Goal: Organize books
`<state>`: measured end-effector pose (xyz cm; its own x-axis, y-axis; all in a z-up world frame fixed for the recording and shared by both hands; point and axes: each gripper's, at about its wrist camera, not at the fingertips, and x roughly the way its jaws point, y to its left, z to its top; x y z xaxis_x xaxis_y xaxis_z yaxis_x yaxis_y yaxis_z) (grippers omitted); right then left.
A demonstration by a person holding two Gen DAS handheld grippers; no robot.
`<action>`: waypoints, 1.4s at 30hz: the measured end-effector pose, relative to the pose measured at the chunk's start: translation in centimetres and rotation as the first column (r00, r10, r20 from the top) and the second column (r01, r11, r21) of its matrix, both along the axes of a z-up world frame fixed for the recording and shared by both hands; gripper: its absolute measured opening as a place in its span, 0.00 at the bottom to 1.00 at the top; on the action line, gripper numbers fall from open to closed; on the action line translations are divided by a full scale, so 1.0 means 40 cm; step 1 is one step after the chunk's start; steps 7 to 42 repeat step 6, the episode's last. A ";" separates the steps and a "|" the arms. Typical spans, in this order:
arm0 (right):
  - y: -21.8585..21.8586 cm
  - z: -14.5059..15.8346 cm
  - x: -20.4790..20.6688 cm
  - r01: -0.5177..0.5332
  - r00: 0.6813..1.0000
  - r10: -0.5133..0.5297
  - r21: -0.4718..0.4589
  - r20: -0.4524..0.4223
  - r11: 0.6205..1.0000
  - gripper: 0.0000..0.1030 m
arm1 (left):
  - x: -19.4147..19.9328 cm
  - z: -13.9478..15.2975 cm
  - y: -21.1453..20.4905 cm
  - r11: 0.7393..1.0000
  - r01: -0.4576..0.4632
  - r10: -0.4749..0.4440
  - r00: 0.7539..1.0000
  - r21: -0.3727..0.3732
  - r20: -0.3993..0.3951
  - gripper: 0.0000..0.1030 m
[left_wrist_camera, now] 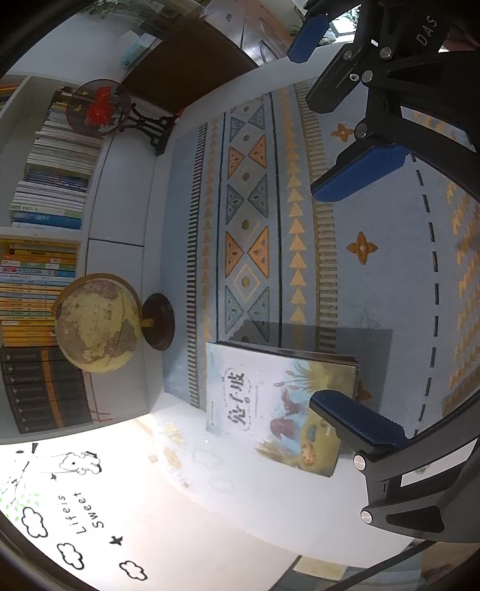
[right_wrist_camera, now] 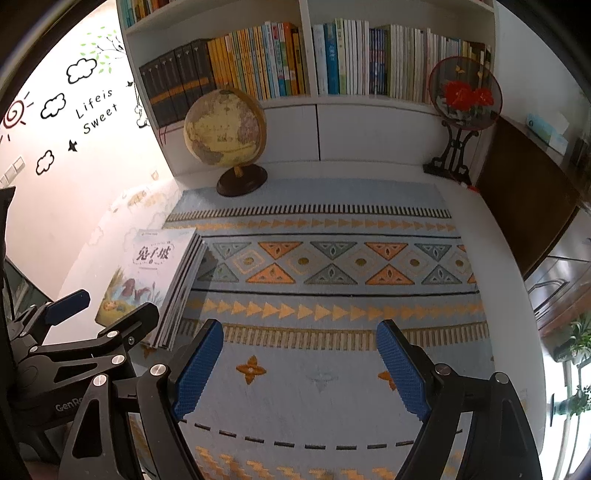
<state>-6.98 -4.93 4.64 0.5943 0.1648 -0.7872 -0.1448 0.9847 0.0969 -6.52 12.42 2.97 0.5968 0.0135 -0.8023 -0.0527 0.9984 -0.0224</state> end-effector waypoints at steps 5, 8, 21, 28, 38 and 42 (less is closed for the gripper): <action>-0.007 -0.024 -0.003 -0.001 0.999 0.001 -0.003 -0.033 1.000 0.81 | -0.003 -0.039 -0.003 1.000 -0.006 0.006 0.999 -0.007 -0.044 0.99; -0.007 -0.031 -0.004 -0.001 0.999 0.001 -0.005 -0.042 1.000 0.81 | -0.004 -0.055 -0.004 1.000 -0.006 0.006 0.998 -0.009 -0.061 0.99; -0.007 -0.031 -0.004 -0.001 0.999 0.001 -0.005 -0.042 1.000 0.81 | -0.004 -0.055 -0.004 1.000 -0.006 0.006 0.998 -0.009 -0.061 0.99; -0.007 -0.031 -0.004 -0.001 0.999 0.001 -0.005 -0.042 1.000 0.81 | -0.004 -0.055 -0.004 1.000 -0.006 0.006 0.998 -0.009 -0.061 0.99; -0.007 -0.031 -0.004 -0.001 0.999 0.001 -0.005 -0.042 1.000 0.81 | -0.004 -0.055 -0.004 1.000 -0.006 0.006 0.998 -0.009 -0.061 0.99; -0.007 -0.031 -0.004 -0.001 0.999 0.001 -0.005 -0.042 1.000 0.81 | -0.004 -0.055 -0.004 1.000 -0.006 0.006 0.998 -0.009 -0.061 0.99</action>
